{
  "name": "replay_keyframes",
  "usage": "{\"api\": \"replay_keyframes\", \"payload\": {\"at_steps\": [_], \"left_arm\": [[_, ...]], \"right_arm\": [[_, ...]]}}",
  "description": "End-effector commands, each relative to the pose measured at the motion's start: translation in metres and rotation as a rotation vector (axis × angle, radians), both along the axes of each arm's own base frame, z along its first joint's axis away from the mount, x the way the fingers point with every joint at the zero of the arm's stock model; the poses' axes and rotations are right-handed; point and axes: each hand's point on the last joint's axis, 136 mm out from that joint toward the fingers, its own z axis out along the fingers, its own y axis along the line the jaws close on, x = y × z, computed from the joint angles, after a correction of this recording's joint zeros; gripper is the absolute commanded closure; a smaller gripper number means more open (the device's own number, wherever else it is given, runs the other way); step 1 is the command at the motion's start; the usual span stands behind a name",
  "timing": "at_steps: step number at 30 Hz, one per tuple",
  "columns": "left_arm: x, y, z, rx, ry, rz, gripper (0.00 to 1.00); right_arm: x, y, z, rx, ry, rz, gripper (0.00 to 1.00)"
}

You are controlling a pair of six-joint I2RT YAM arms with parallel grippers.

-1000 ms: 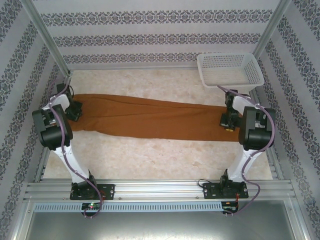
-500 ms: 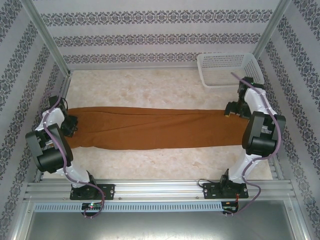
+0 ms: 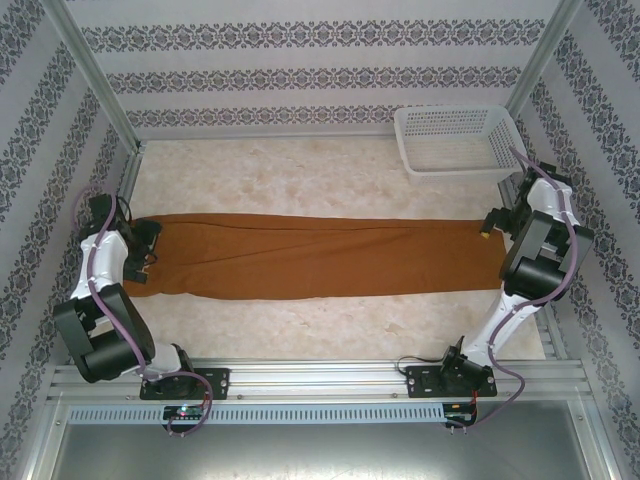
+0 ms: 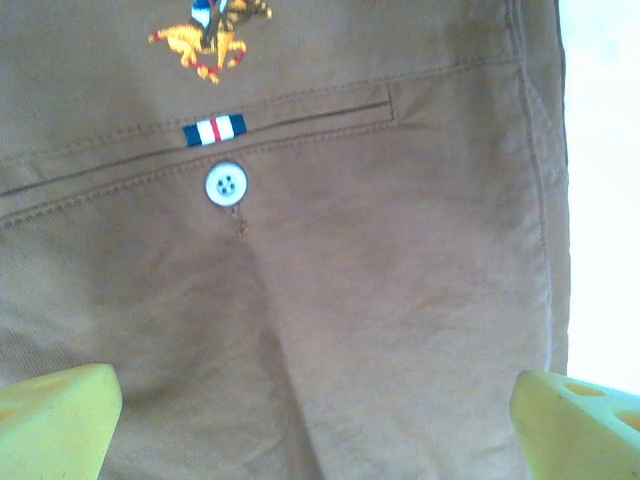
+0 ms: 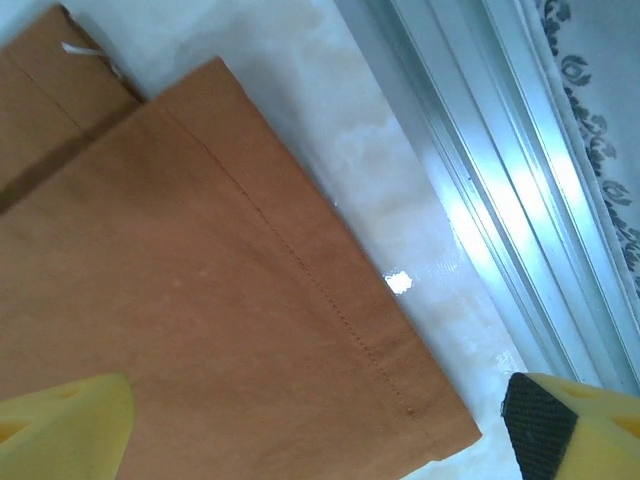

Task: Roll up the long pants

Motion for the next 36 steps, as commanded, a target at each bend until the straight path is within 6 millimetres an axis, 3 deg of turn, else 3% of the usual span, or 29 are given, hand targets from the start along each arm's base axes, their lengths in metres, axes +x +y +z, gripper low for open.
{"api": "replay_keyframes", "payload": {"at_steps": [1, 12, 20, 25, 33, 36], "left_arm": [[0.002, -0.004, 0.006, -0.017, -0.040, -0.003, 0.00], [0.004, -0.006, -0.002, -0.034, -0.030, -0.015, 0.00], [0.007, -0.005, 0.009, -0.026, -0.048, -0.016, 0.00], [0.009, -0.005, 0.015, -0.031, -0.052, -0.023, 0.00], [0.005, -0.007, 0.017, -0.033, -0.055, -0.020, 0.00], [0.005, -0.008, 0.018, -0.035, -0.058, -0.021, 0.00]], "right_arm": [[-0.001, 0.010, -0.014, 0.058, -0.005, 0.046, 0.05], [-0.011, 0.033, -0.049, 0.122, 0.076, 0.085, 0.10], [-0.014, 0.050, -0.071, 0.161, 0.132, 0.135, 0.16], [-0.010, 0.062, -0.078, 0.171, 0.152, 0.171, 0.41], [-0.010, 0.063, -0.074, 0.141, 0.180, 0.191, 0.73], [-0.006, 0.067, -0.066, 0.169, 0.150, 0.177, 1.00]]}}
